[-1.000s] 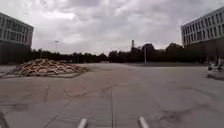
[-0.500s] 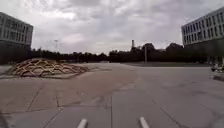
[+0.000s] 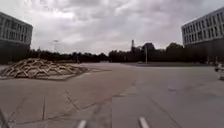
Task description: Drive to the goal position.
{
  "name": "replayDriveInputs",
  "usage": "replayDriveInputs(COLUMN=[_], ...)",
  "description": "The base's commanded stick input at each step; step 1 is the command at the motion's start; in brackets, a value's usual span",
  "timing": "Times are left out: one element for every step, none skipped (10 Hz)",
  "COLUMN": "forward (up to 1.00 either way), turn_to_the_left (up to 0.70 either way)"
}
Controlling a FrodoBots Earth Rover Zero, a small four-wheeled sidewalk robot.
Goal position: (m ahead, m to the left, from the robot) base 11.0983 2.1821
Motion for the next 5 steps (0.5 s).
replayDriveInputs(forward=[0.70, 0.70, 0.70, 0.70, 0.70], turn_to_the_left=[0.00, 0.00, 0.00, 0.00, 0.00])
